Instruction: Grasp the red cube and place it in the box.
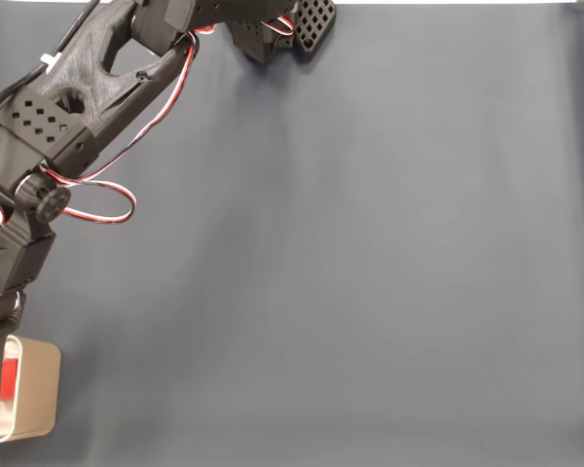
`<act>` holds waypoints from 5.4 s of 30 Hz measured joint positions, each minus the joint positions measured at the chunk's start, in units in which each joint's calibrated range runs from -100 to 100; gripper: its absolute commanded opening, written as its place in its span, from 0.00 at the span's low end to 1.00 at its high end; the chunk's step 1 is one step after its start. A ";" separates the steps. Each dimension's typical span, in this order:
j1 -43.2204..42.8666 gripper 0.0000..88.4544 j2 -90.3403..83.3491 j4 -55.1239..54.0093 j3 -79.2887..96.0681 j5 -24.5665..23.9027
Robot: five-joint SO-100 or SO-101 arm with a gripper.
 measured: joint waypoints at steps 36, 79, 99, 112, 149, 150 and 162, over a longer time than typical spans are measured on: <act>0.30 0.00 -8.94 -0.64 8.23 -0.29; -31.68 0.00 -99.96 4.22 106.15 0.44; -34.72 0.00 -124.01 4.61 139.06 0.78; -33.98 0.00 -133.04 5.01 152.80 1.42; -35.76 0.00 -141.03 31.26 154.16 2.00; -35.68 0.00 -141.03 31.34 154.16 2.34; -34.72 0.00 -141.03 31.34 154.16 2.49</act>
